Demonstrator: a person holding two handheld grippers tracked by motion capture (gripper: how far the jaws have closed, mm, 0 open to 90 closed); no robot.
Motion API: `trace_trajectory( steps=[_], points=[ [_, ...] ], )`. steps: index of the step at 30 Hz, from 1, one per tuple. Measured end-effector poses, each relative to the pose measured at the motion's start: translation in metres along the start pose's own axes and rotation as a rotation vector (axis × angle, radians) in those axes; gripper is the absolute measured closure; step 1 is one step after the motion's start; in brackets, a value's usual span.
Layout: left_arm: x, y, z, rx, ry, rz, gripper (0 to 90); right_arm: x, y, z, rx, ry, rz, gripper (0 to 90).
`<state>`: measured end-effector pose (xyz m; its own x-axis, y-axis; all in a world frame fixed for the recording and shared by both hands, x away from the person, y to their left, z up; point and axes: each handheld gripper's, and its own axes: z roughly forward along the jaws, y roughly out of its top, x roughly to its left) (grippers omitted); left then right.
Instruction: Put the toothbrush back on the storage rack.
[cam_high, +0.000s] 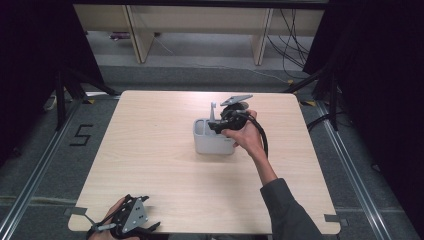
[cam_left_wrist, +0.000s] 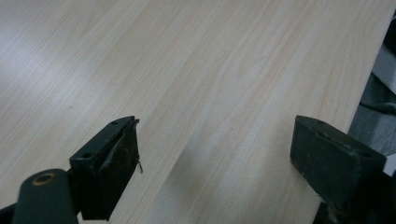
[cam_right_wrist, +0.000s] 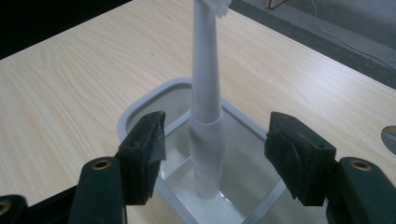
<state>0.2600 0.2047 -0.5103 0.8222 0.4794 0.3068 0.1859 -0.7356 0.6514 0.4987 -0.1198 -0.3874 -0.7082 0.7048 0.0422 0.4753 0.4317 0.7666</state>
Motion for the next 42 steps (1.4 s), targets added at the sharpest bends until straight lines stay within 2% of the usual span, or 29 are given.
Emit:
trace_trajectory(
  steps=[1,2,3,5,8,9,11,12,14,15,16,17,18,19,21,23,24,26,27,29,31,32,33,35,38,39,40,41,42],
  points=[
    [-0.001,0.0,0.001,-0.017,-0.004,-0.019,15.0,0.0,0.0,-0.001,-0.007,-0.007,-0.018,38.1],
    [-0.002,0.0,0.001,-0.016,-0.006,-0.019,15.0,0.0,-0.001,-0.001,-0.02,-0.006,-0.007,38.1],
    [0.0,0.0,0.0,-0.001,-0.001,-0.002,15.0,0.001,-0.001,-0.002,-0.023,0.0,-0.001,38.1],
    [-0.001,0.0,0.0,-0.002,-0.003,-0.004,15.0,0.0,-0.001,-0.005,-0.024,-0.006,-0.012,38.1],
    [0.0,0.0,0.0,0.0,-0.001,-0.002,15.0,0.0,-0.001,-0.01,-0.017,-0.001,0.006,38.1],
    [-0.002,0.0,0.001,-0.016,-0.005,-0.019,15.0,0.0,-0.002,-0.012,-0.02,-0.003,-0.003,38.1],
    [-0.002,0.0,0.001,-0.016,-0.005,-0.019,15.0,-0.001,-0.002,-0.013,-0.038,-0.009,-0.026,38.2],
    [-0.002,0.0,0.001,-0.016,-0.005,-0.02,15.0,0.0,-0.003,-0.014,-0.04,0.006,-0.01,38.2],
    [-0.002,0.0,0.001,-0.014,-0.003,-0.019,15.0,0.001,-0.003,-0.017,-0.031,0.001,-0.008,38.2],
    [-0.001,0.0,0.0,-0.001,-0.002,-0.004,15.0,-0.001,-0.003,-0.017,-0.043,-0.006,-0.032,38.3],
    [-0.001,0.0,0.0,0.0,0.0,-0.002,15.0,0.0,-0.004,-0.018,-0.045,0.0,-0.026,38.3],
    [-0.001,0.0,0.001,-0.014,-0.002,-0.017,15.0,0.001,-0.004,-0.019,-0.05,0.002,-0.033,38.3],
    [0.0,0.0,0.0,-0.001,-0.001,-0.002,15.0,0.002,-0.005,-0.02,-0.048,0.005,-0.022,38.3],
    [0.0,0.0,0.0,0.0,0.001,-0.002,15.0,0.003,-0.006,-0.021,-0.06,-0.005,-0.024,38.3],
    [0.0,0.0,0.0,0.001,0.001,-0.001,15.0,0.004,-0.007,-0.024,-0.056,0.006,-0.031,38.4],
    [-0.002,0.0,0.001,-0.016,-0.004,-0.02,15.0,0.006,-0.009,-0.025,-0.071,0.005,-0.017,38.4],
    [0.0,0.0,0.0,0.002,-0.002,-0.001,15.0,0.005,-0.01,-0.027,-0.063,0.006,-0.037,38.4],
    [-0.001,0.0,0.0,0.001,-0.001,-0.003,15.0,0.006,-0.012,-0.029,-0.066,0.008,-0.029,38.4],
    [-0.001,0.0,0.0,0.001,-0.001,-0.004,15.0,0.006,-0.013,-0.028,-0.075,0.018,-0.044,38.0],
    [-0.001,0.0,0.0,0.0,0.0,-0.003,15.0,0.007,-0.015,-0.031,-0.073,0.011,-0.026,37.8],
    [-0.001,0.0,0.0,-0.001,0.0,-0.004,15.0,0.006,-0.017,-0.032,-0.09,0.023,-0.039,37.8],
    [0.0,0.0,0.0,0.002,0.0,-0.002,15.0,0.007,-0.019,-0.035,-0.081,0.013,-0.024,37.8],
    [-0.001,0.0,0.0,-0.002,-0.002,-0.007,15.0,0.006,-0.02,-0.035,-0.093,0.018,-0.043,37.7],
    [-0.001,0.0,0.001,0.003,0.0,-0.003,15.0,0.008,-0.023,-0.038,-0.112,0.015,-0.02,37.8],
    [-0.001,0.0,0.001,0.008,0.002,-0.004,15.0,0.009,-0.027,-0.043,-0.112,0.031,-0.032,37.4],
    [-0.001,-0.001,0.001,0.008,0.002,-0.006,15.0,0.009,-0.028,-0.043,-0.127,0.025,-0.048,37.5],
    [-0.001,0.0,0.001,0.008,0.002,-0.005,15.0,0.011,-0.029,-0.044,-0.119,0.033,-0.03,37.5],
    [-0.001,0.0,0.001,0.004,0.001,-0.009,15.0,0.011,-0.028,-0.044,-0.116,0.036,-0.034,37.3],
    [-0.001,0.0,0.001,0.004,0.002,-0.007,15.0,0.01,-0.028,-0.045,-0.133,0.03,-0.051,37.4]
  ],
)
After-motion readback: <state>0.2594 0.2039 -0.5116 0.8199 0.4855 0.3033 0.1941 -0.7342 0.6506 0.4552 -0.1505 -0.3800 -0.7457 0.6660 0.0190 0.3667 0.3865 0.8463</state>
